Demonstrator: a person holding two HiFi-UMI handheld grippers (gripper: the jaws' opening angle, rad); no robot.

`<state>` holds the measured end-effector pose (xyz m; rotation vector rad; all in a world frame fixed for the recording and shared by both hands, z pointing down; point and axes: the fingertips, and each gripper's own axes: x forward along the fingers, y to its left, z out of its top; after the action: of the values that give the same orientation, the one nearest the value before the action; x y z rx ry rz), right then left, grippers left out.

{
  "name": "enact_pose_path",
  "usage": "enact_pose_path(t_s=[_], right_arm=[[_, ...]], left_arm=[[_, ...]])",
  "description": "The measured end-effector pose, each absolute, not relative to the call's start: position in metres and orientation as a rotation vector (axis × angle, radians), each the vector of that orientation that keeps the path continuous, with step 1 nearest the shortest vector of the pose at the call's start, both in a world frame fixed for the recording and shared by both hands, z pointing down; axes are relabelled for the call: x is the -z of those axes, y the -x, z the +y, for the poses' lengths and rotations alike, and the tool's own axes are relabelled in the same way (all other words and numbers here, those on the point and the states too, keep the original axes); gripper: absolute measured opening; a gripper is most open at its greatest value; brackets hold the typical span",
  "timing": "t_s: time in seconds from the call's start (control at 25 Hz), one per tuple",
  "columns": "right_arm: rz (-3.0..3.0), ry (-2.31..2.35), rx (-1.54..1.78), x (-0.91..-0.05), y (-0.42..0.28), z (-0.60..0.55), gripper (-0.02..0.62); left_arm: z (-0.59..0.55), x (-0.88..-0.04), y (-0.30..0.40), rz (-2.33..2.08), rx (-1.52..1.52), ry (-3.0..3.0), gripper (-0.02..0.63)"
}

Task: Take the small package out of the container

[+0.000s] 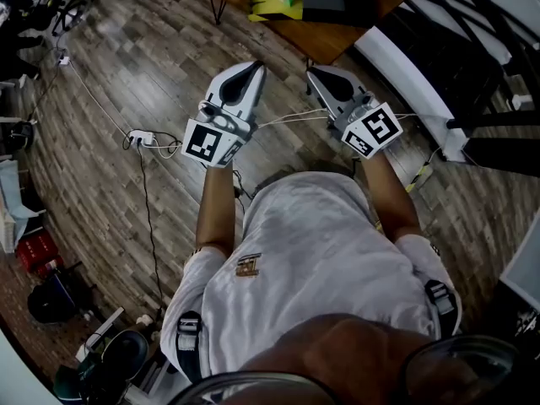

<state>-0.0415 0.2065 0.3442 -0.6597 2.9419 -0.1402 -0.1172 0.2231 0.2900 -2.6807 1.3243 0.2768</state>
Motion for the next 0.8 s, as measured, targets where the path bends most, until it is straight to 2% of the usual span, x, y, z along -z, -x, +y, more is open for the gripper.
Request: enact_pose_path(t_s=[0.48, 0.8], right_arm=[[2.946, 0.686, 0.149, -0.348, 0.064, 0.181, 0.031], [2.934, 0.668, 0.132, -0.362, 0.060, 0.102, 0.031]], left_arm=[[0.195, -0.290, 0.152, 1.310, -0.230, 2.668, 0.018], [0.117, -0.310, 0.157, 1.342, -0.185, 2.654, 0.018]])
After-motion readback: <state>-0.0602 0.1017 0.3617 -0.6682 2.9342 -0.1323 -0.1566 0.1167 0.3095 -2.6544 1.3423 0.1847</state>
